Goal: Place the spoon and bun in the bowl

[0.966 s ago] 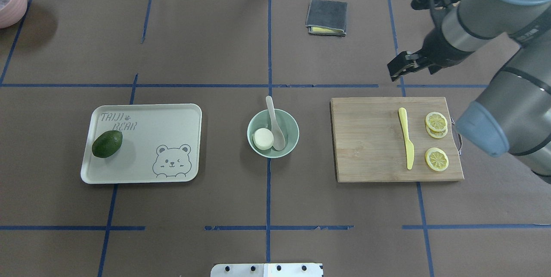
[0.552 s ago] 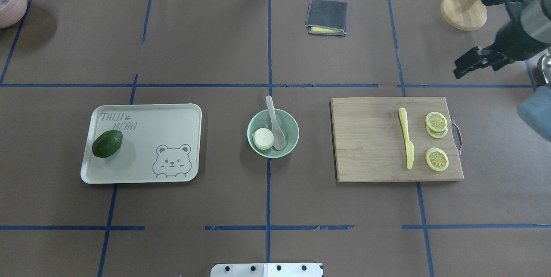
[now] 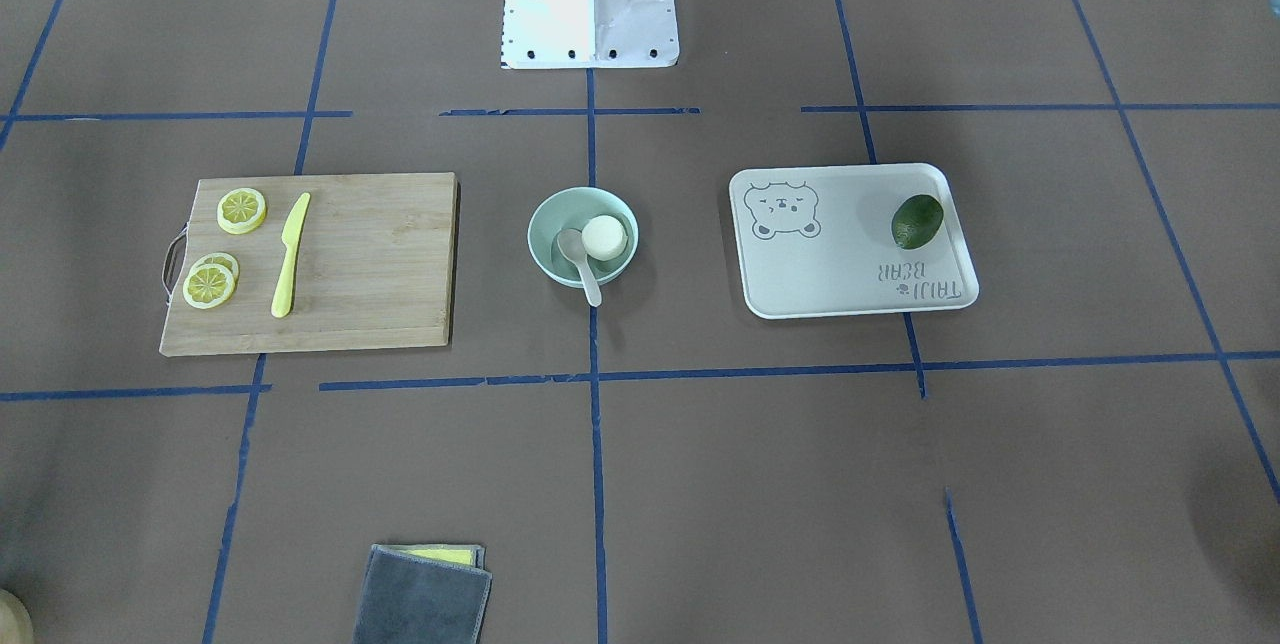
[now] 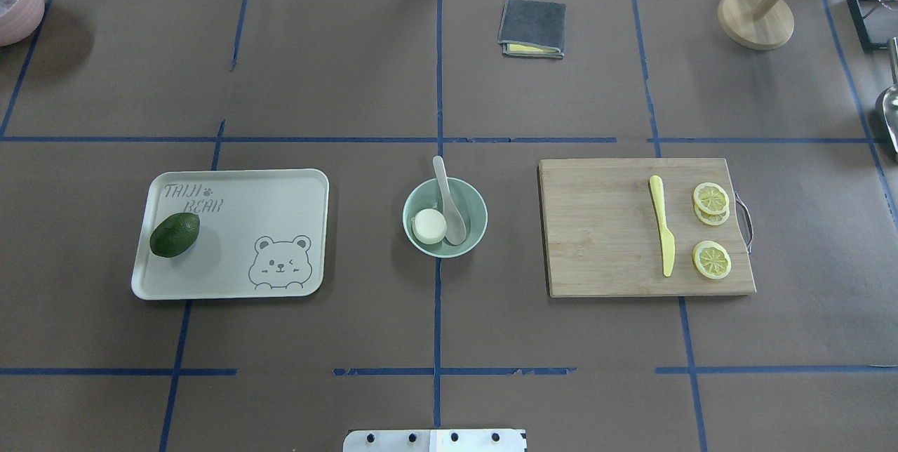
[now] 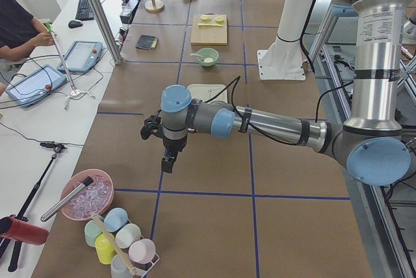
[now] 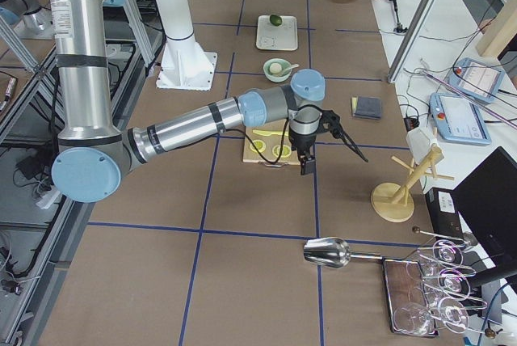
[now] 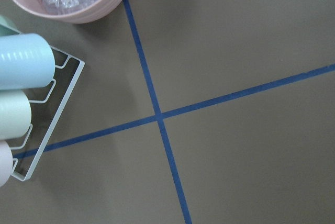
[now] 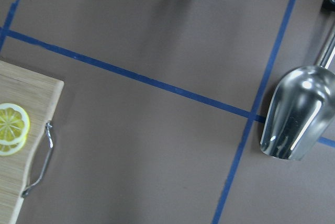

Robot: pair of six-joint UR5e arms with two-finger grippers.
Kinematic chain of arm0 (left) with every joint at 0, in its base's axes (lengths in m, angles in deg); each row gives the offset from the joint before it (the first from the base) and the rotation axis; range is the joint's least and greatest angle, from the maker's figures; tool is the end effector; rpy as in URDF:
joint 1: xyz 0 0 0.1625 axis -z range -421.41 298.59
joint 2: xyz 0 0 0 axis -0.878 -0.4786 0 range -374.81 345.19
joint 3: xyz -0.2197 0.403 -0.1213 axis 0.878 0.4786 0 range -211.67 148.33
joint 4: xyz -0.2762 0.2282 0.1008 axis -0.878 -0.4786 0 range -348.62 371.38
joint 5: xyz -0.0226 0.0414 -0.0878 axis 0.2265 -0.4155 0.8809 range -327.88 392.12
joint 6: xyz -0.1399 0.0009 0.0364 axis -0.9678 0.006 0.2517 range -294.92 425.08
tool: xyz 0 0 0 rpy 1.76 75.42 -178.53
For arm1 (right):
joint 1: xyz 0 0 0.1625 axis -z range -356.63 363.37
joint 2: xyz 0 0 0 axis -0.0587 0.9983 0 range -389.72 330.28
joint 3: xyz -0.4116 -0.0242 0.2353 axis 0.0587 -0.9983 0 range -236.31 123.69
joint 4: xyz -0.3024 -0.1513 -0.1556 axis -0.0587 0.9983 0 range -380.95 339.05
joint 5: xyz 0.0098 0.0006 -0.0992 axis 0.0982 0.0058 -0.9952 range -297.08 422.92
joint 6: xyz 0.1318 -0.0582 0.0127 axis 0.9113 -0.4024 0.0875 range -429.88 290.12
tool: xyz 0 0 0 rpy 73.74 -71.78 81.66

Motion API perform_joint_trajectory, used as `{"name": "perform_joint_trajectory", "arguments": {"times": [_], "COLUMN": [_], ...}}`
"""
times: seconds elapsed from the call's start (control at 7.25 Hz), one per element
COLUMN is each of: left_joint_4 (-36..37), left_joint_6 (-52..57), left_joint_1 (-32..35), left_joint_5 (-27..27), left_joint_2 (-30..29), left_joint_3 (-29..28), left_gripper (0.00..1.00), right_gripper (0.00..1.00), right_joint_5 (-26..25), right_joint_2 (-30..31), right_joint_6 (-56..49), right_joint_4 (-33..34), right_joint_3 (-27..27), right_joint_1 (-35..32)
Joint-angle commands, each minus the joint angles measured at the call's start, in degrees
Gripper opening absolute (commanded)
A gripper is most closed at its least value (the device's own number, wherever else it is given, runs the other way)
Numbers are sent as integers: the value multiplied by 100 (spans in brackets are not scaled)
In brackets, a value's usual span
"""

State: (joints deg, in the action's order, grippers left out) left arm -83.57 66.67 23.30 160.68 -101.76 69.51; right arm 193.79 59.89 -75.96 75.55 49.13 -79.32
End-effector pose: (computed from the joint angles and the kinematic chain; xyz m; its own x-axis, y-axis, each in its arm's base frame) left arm -0.0023 -0.4436 0.6750 0.7628 0.2395 -0.6006 -0.1112 0.9636 0.2431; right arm -0.0195 -0.4549 0.6341 0.7192 -0.3040 0.6248 0.2029 0.9519 0.2297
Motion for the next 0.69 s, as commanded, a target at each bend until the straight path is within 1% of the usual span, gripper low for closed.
{"name": "perform_joint_trajectory", "arguments": {"times": [0.0,0.14,0.41,0.55], "left_joint_4": [107,247,258,275], "left_joint_6": [340,333,272,245], "left_joint_1": [387,441,477,477], "left_joint_5": [649,714,723,836], "left_joint_2": [284,293,293,293], "left_joint_3": [-387,-406,-415,-424], "left_gripper": [100,100,100,100], "right_gripper": [100,100,100,100], "right_joint_5": [437,762,739,739], "right_joint_2": [101,109,153,145], "right_joint_6": [-350,-351,-324,-290], "right_joint_4": [-44,-53,-62,-62], "right_joint_3": [-636,-813,-823,-902], "right_joint_1": [-571,-721,-723,-766]}}
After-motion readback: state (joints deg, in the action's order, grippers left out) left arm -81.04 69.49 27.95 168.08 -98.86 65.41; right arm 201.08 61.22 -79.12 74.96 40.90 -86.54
